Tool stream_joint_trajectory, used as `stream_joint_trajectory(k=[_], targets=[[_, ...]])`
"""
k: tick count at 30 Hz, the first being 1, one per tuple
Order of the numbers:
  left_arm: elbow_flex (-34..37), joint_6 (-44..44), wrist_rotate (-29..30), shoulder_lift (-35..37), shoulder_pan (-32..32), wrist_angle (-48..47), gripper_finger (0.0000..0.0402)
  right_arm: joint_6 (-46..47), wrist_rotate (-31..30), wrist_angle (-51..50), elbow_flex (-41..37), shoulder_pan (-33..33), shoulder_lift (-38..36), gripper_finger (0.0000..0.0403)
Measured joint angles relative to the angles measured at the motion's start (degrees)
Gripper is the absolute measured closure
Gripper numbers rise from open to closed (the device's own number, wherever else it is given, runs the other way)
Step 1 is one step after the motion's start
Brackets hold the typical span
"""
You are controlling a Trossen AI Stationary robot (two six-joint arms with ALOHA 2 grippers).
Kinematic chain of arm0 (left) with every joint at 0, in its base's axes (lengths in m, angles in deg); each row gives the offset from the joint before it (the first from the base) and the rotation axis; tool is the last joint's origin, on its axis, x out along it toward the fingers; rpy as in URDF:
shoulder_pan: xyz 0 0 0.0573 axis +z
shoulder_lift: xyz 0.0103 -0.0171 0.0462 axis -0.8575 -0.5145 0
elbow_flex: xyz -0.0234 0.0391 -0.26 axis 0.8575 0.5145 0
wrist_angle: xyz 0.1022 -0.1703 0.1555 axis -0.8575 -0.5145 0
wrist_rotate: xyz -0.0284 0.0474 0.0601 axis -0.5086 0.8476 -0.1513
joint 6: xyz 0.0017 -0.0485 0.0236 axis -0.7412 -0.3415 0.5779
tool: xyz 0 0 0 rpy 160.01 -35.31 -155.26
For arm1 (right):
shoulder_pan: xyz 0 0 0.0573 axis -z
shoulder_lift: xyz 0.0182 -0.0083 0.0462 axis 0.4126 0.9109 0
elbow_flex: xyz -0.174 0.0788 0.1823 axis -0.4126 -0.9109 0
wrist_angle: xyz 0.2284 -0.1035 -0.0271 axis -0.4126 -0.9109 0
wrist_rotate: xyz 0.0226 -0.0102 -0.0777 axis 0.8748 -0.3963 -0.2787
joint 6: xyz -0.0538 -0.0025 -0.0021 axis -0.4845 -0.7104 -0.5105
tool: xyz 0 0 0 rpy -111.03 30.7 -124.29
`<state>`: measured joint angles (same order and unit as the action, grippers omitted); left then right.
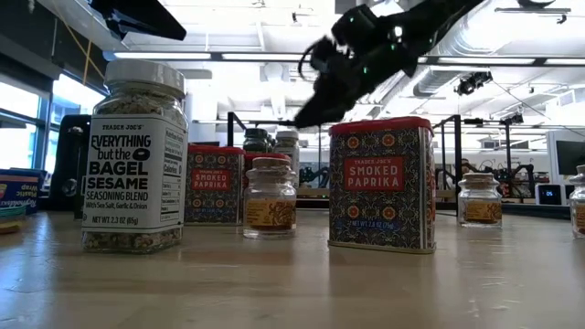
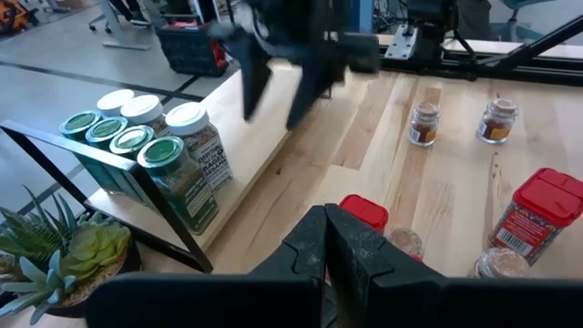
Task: Shelf spices
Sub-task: Put the top white seasoning bottle on the shelf aligned with the other white seasoning bottles
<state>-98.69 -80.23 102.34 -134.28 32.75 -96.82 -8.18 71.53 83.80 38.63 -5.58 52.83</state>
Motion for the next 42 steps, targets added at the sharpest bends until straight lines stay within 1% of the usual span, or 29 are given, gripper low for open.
stream_joint_trajectory(k=[2, 4, 7, 10, 12, 15, 24, 33, 38, 42], targets=[[0.0, 0.0, 0.0, 0.0, 0.0, 0.1, 0.0399, 0.89, -3.71, 2.09, -1.61, -1.36, 1.7, 0.0196], [0.0, 0.0, 0.01, 0.0, 0.0, 0.2, 0.0399, 2.54, -6.09, 5.01, -2.32, -1.79, 3.68, 0.0226], [0.0, 0.0, 0.0, 0.0, 0.0, 0.19, 0.0399, 4.61, -7.15, 9.34, -2.0, -1.31, 6.9, 0.0277], [0.0, -0.02, 0.0, 0.0, 0.0, 0.23, 0.0399, 4.94, -7.66, 10.83, -1.31, -0.35, 9.13, 0.032], [0.0, -0.02, 0.02, 0.0, 0.0, 0.28, 0.0399, 5.12, -8.94, 10.85, -1.02, 0.43, 9.63, 0.034], [0.0, -0.04, 0.02, 0.0, 0.0, 0.3, 0.0399, 5.64, -9.63, 10.91, -1.01, 1.94, 9.66, 0.0357], [0.0, -0.09, 0.02, 0.0, 0.0, 0.43, 0.0399, 7.95, -9.71, 12.4, -0.99, 4.82, 9.7, 0.0364], [0.0, -0.11, 0.02, 0.0, 0.0, 0.46, 0.0399, 8.58, -7.75, 13.55, -0.96, 3.31, 9.72, 0.0364], [0.0, -0.11, 0.02, 0.0, 0.0, 0.54, 0.0399, 9.13, -7.72, 19.06, -0.9, 2.83, 11.83, 0.0364], [0.0, -0.11, 0.02, 0.0, 0.0, 0.77, 0.0399, 10.34, -11.18, 22.87, -0.92, 2.86, 13.49, 0.0364]])
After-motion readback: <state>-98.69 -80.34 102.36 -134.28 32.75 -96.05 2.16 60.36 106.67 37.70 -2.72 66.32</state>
